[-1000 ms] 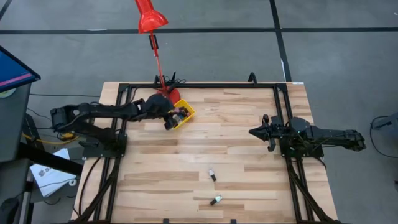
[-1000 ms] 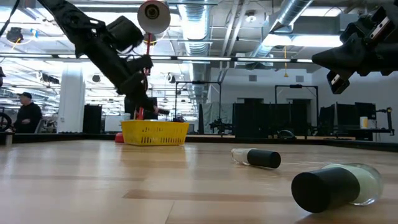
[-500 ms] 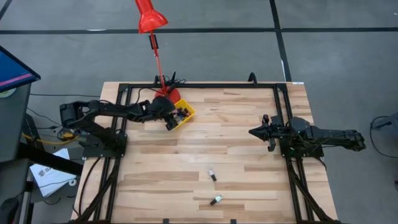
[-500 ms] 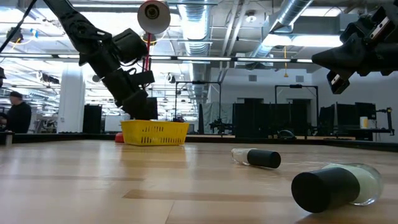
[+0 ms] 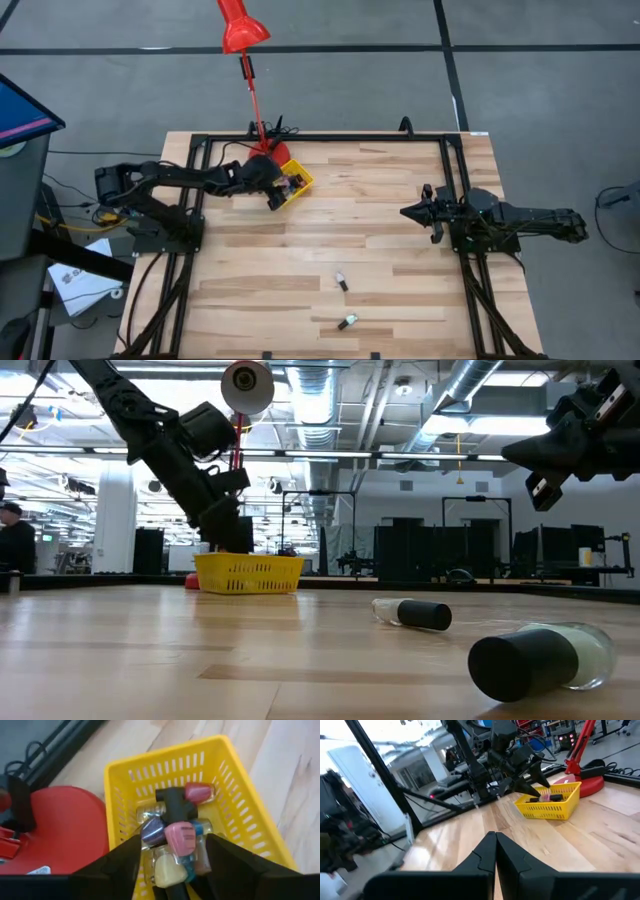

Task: Pick & Place Nail Polish
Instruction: Put the white nail polish into the yellow basket

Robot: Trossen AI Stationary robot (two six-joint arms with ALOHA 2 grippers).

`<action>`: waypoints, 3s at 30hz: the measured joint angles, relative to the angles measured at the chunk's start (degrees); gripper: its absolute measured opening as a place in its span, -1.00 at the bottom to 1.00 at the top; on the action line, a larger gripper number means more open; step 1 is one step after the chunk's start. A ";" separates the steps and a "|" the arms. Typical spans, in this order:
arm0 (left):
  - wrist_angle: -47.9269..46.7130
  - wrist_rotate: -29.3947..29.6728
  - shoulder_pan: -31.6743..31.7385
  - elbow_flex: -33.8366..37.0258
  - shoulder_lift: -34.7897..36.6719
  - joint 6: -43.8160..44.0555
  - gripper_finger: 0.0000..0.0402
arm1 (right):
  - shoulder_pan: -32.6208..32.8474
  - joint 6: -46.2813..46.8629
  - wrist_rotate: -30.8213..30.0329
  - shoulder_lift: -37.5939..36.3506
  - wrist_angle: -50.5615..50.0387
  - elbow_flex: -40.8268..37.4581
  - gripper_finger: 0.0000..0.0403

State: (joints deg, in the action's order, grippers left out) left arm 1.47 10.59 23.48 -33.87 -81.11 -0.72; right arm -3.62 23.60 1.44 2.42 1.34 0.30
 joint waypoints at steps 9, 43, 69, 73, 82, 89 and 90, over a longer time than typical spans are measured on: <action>-0.03 0.13 -0.28 0.00 14.58 7.02 0.29 | 0.22 1.96 -0.01 0.70 2.46 1.54 -1.00; -6.61 7.54 -25.85 -0.02 55.37 3.66 -1.00 | 14.01 11.04 -0.12 86.03 -19.39 53.52 -1.00; -1.62 8.58 -31.52 24.37 80.76 8.73 -1.00 | 21.35 32.54 0.87 105.94 -44.63 77.15 -0.25; -6.27 9.35 -31.52 24.38 80.94 8.76 -1.00 | 21.67 35.86 0.91 105.94 -44.56 77.13 -0.02; -10.01 7.39 -31.52 24.56 81.08 9.74 -1.00 | 23.42 39.48 1.22 106.81 -41.75 77.19 0.02; -6.89 7.39 -31.52 29.14 81.10 10.55 -1.00 | 24.22 39.49 3.43 110.37 -41.51 78.60 -0.10; -6.50 7.35 -31.52 29.66 81.10 10.68 -1.00 | 24.22 39.53 3.36 110.46 -41.68 79.08 -0.11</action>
State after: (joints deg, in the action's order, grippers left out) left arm -5.03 17.94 -8.03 -4.21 -0.01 9.97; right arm 20.60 63.14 4.80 112.88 -40.34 79.38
